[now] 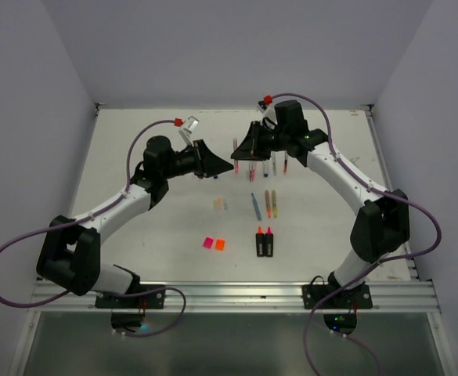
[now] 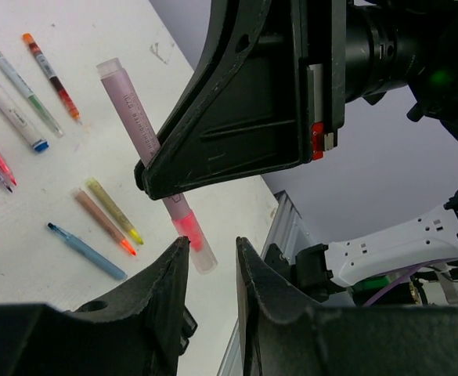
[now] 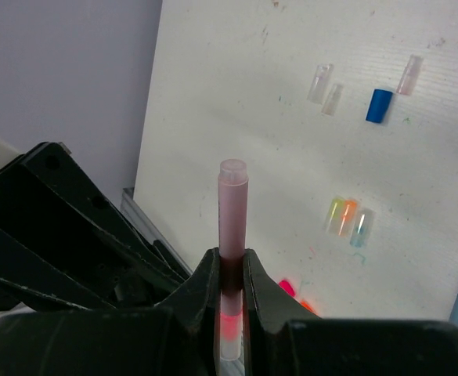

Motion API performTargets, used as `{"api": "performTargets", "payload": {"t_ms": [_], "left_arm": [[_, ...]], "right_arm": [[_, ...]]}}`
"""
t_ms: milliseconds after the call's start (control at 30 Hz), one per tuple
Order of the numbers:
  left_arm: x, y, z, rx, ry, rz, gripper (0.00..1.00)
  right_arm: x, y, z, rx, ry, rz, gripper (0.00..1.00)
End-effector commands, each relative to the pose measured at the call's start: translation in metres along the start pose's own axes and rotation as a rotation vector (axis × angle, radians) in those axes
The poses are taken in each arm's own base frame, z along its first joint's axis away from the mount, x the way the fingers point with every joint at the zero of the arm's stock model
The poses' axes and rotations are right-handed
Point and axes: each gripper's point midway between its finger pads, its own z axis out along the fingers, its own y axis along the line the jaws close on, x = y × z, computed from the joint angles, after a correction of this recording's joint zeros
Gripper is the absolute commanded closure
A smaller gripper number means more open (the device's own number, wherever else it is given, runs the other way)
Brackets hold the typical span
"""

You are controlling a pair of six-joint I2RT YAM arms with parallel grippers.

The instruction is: Open the pen caps

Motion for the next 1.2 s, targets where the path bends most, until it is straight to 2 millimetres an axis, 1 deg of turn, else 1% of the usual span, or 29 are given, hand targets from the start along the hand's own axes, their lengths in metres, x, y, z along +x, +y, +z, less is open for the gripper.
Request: {"api": "performTargets", "payload": {"t_ms": [0, 100, 267, 300, 333, 367, 433, 567, 667, 733, 833, 900, 1000, 1067, 1100, 1133, 1167], "left_arm": [[-0.019, -0.027, 0.002, 0.086, -0.04, 0.049, 0.67], [-0.017, -0.024, 0.003, 0.079, -0.033, 0.036, 0.67], [-0.014, -0.018, 0.006, 0.047, -0.022, 0.024, 0.67], [-0.015, -0.016, 0.007, 0.035, -0.02, 0.047, 0.67], [-0.022, -0.019, 0.01, 0.028, -0.022, 0.071, 0.67], [-0.016, -0.012, 0.01, -0.011, 0.007, 0.054, 0.67], [-0.016, -0.01, 0.013, -0.03, 0.016, 0.069, 0.68], [-0.014, -0.013, 0.016, -0.011, 0.019, 0.062, 0.68], [-0.006, -0.014, 0.019, -0.006, 0.041, 0.055, 0.68], [-0.002, -0.012, 0.018, -0.019, 0.053, 0.054, 0.68], [-0.001, -0.007, 0.015, -0.065, 0.06, 0.071, 0.68], [-0.004, 0.0, 0.014, -0.11, 0.05, 0.095, 0.68], [-0.006, 0.003, 0.011, -0.145, 0.052, 0.116, 0.67], [-0.004, 0.009, 0.009, -0.184, 0.064, 0.105, 0.66], [-0.007, 0.013, 0.007, -0.215, 0.054, 0.12, 0.65], [-0.004, 0.017, 0.004, -0.248, 0.071, 0.107, 0.65], [-0.004, 0.02, 0.002, -0.266, 0.072, 0.108, 0.64]], "right_arm": [[-0.006, 0.011, -0.006, -0.016, -0.028, -0.037, 1.0], [-0.009, 0.015, -0.004, -0.034, -0.028, -0.03, 1.0], [-0.009, 0.023, -0.009, -0.052, -0.035, -0.033, 1.0], [-0.009, 0.024, -0.009, -0.054, -0.037, -0.031, 1.0], [-0.009, 0.024, -0.01, -0.055, -0.038, -0.03, 1.0], [-0.009, 0.025, -0.011, -0.058, -0.041, -0.032, 1.0], [-0.009, 0.028, -0.011, -0.068, -0.041, -0.027, 1.0], [-0.011, 0.03, -0.01, -0.073, -0.048, -0.025, 1.0], [-0.015, 0.034, -0.012, -0.077, -0.062, -0.03, 1.0], [-0.018, 0.037, -0.014, -0.076, -0.071, -0.034, 1.0], [-0.019, 0.04, -0.018, -0.076, -0.079, -0.039, 1.0], [-0.02, 0.04, -0.02, -0.073, -0.083, -0.042, 1.0], [-0.017, 0.039, -0.02, -0.07, -0.079, -0.037, 1.0], [-0.017, 0.039, -0.021, -0.07, -0.081, -0.037, 1.0], [-0.017, 0.04, -0.022, -0.072, -0.083, -0.04, 1.0], [-0.016, 0.038, -0.021, -0.068, -0.081, -0.037, 1.0], [-0.016, 0.038, -0.022, -0.068, -0.083, -0.038, 1.0]]}}
